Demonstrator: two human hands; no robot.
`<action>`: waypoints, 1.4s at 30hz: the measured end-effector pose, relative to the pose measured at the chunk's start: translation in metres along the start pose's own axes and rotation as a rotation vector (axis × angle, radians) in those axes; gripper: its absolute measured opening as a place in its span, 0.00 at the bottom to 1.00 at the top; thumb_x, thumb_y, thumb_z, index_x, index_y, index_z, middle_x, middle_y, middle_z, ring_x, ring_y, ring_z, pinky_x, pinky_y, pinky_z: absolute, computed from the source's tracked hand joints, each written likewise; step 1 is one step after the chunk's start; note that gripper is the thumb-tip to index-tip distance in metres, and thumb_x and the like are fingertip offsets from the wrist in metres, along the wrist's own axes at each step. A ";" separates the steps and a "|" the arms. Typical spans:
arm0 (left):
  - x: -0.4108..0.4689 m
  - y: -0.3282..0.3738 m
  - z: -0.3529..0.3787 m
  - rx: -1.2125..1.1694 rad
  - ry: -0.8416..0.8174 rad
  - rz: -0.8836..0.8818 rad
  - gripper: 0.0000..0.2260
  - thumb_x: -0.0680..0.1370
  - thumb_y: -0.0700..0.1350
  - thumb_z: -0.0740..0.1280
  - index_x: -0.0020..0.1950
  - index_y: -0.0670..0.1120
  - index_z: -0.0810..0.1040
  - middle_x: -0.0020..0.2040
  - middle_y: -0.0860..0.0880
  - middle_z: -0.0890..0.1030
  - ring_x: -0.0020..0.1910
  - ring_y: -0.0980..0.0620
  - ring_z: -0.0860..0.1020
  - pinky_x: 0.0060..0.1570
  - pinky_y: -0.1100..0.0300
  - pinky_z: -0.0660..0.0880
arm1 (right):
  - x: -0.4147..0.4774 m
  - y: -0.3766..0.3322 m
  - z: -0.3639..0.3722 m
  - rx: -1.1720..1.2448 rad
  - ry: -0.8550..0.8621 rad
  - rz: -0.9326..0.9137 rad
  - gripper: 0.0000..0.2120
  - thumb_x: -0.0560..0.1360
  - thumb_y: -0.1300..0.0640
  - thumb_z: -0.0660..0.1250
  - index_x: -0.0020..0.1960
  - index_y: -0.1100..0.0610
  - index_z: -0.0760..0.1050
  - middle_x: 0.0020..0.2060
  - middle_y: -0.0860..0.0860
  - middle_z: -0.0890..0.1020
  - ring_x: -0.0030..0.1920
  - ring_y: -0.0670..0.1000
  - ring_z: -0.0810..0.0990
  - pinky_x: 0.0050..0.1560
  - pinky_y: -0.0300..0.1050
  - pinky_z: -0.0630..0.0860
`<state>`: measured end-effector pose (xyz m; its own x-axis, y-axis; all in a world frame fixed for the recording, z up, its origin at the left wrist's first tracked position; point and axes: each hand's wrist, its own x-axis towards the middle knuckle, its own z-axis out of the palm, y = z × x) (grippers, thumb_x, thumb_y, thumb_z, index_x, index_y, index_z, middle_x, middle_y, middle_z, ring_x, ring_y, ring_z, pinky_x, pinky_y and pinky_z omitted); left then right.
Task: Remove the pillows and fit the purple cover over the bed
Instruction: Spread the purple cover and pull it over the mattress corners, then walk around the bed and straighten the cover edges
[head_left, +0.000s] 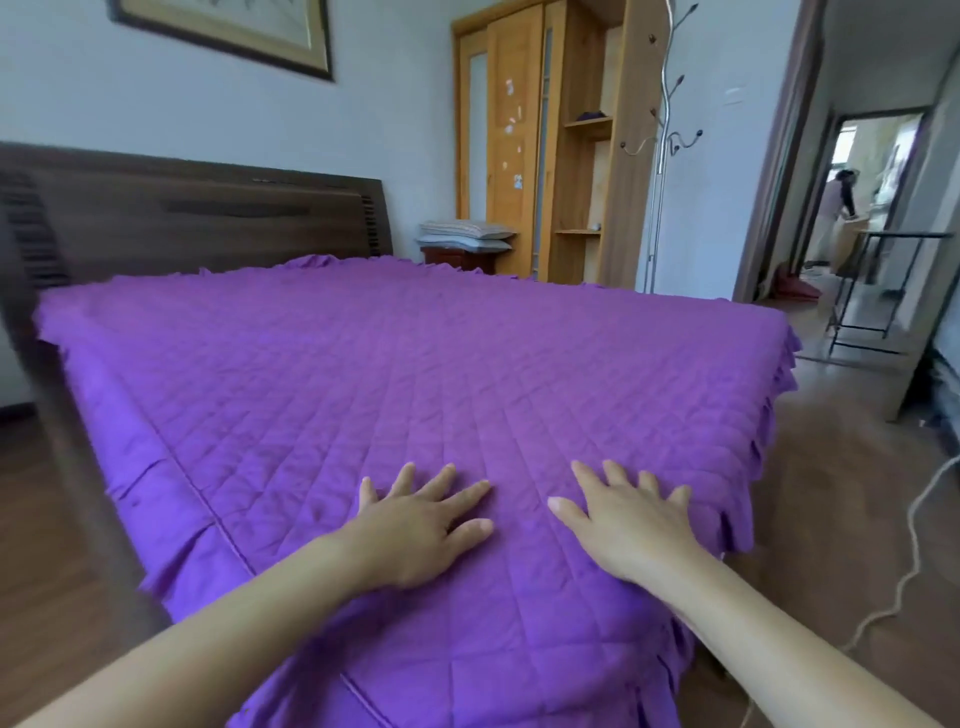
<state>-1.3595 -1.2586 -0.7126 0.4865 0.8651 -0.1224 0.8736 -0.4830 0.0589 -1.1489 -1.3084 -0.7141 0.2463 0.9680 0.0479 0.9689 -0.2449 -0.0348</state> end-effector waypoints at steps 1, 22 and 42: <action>0.008 -0.005 0.000 0.004 0.009 -0.041 0.25 0.76 0.67 0.43 0.73 0.67 0.43 0.77 0.56 0.42 0.76 0.42 0.40 0.68 0.32 0.41 | 0.003 -0.001 -0.001 -0.009 0.042 -0.012 0.31 0.77 0.34 0.44 0.76 0.44 0.46 0.77 0.50 0.49 0.74 0.62 0.48 0.68 0.70 0.47; 0.033 -0.037 0.005 -0.032 0.045 -0.212 0.27 0.76 0.67 0.39 0.74 0.63 0.42 0.78 0.54 0.43 0.76 0.41 0.40 0.66 0.30 0.39 | 0.048 -0.032 0.005 -0.059 -0.176 -0.088 0.58 0.48 0.30 0.09 0.75 0.43 0.37 0.77 0.48 0.42 0.75 0.61 0.41 0.66 0.74 0.44; -0.058 0.010 -0.134 -0.468 -0.381 -0.196 0.27 0.79 0.58 0.44 0.77 0.53 0.46 0.78 0.50 0.51 0.76 0.48 0.50 0.73 0.47 0.51 | -0.056 -0.049 -0.153 0.240 -0.682 0.045 0.34 0.75 0.31 0.46 0.76 0.42 0.40 0.77 0.47 0.47 0.76 0.55 0.48 0.71 0.63 0.49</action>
<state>-1.3776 -1.2958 -0.5720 0.3556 0.7807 -0.5139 0.8993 -0.1359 0.4158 -1.2065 -1.3590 -0.5626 0.1417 0.7954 -0.5893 0.9074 -0.3423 -0.2438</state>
